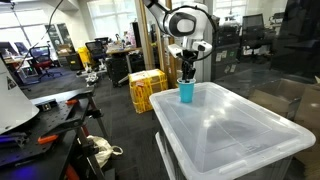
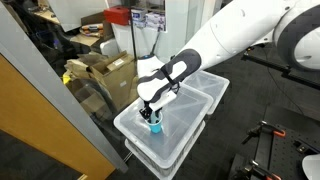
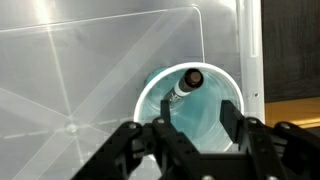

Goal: Take the marker out of the cup and put it on the table

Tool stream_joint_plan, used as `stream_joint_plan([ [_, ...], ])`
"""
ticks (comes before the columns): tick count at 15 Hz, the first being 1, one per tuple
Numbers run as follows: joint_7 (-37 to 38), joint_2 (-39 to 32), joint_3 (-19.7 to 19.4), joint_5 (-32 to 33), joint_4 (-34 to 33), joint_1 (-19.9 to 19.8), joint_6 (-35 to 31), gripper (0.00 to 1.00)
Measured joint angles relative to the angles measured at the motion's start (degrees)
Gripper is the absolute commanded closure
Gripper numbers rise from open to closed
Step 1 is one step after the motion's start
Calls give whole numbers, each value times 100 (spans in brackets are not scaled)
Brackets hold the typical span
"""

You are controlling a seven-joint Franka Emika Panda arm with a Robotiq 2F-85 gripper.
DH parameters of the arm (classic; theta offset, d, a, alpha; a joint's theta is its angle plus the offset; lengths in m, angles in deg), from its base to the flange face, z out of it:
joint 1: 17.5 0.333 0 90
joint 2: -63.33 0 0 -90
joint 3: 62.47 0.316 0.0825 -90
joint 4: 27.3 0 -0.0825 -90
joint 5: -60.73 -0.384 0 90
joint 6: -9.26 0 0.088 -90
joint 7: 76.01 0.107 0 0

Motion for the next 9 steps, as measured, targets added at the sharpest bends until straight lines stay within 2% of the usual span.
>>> stream_joint_plan([
  [9,99,-38,0,-2,-80,-10,203,44],
])
